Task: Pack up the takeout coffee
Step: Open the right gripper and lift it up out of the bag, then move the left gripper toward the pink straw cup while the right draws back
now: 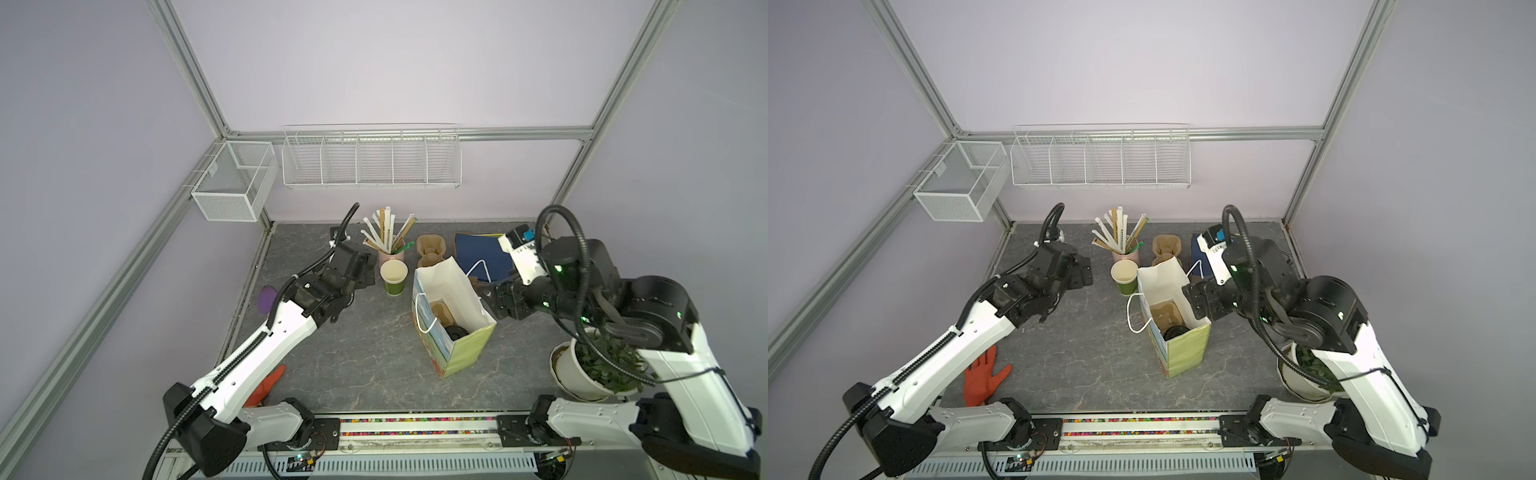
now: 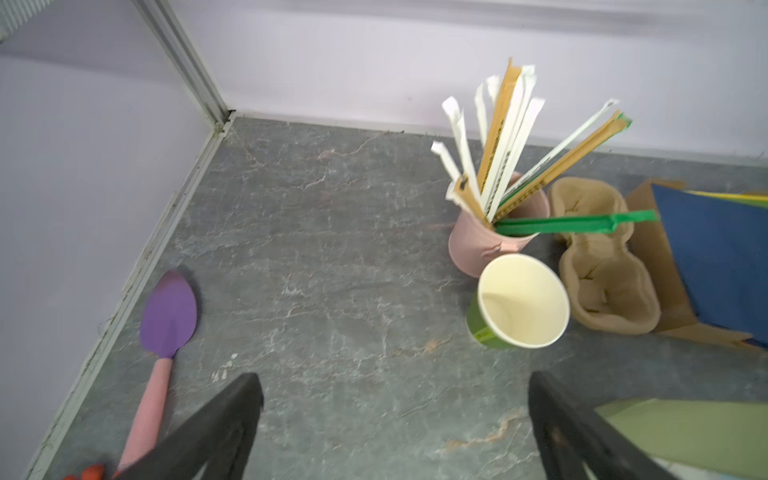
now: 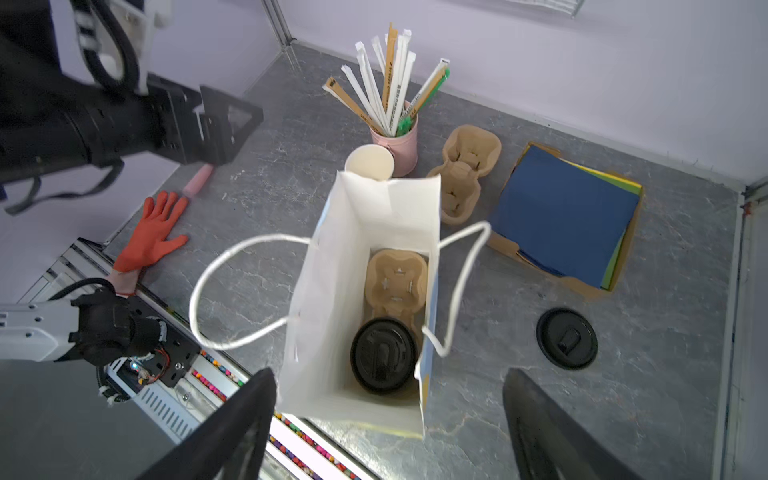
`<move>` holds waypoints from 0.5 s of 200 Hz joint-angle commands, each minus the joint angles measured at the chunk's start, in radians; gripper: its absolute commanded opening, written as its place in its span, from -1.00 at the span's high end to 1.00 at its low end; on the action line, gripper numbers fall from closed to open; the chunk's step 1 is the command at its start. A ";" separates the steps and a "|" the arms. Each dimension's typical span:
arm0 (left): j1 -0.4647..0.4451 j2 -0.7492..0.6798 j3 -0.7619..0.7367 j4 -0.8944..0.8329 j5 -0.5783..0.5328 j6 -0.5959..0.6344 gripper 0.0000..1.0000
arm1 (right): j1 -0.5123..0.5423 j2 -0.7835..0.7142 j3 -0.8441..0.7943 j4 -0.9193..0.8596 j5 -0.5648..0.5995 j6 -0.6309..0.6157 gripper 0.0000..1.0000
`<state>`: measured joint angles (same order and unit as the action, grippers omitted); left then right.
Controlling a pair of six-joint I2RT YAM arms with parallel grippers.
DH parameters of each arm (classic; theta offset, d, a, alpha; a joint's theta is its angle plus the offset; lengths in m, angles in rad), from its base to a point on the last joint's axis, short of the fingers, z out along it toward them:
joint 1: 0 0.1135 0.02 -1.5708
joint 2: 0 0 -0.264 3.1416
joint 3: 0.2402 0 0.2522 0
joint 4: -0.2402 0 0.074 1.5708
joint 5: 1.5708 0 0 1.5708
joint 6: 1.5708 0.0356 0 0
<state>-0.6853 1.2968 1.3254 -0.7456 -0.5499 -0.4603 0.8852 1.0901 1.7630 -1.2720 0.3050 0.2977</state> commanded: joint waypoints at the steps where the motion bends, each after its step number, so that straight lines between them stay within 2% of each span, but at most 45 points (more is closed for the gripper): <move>1: 0.004 0.099 0.087 -0.029 0.058 -0.036 -0.99 | 0.000 -0.138 -0.173 0.145 0.080 -0.020 -0.76; 22: 0.004 0.193 0.155 0.009 0.094 -0.052 -0.96 | 0.000 -0.253 -0.280 0.163 0.132 -0.017 -0.76; 55: 0.004 0.354 0.279 0.042 0.189 -0.071 -0.92 | 0.000 -0.302 -0.350 0.110 0.174 -0.011 -0.76; 100: 0.006 0.507 0.470 0.023 0.029 0.017 -0.86 | -0.002 -0.377 -0.463 0.131 0.174 0.000 -0.76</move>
<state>-0.6853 1.7725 1.7061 -0.7147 -0.4294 -0.4938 0.8852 0.7540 1.3396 -1.1728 0.4522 0.2985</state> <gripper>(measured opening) 0.944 0.881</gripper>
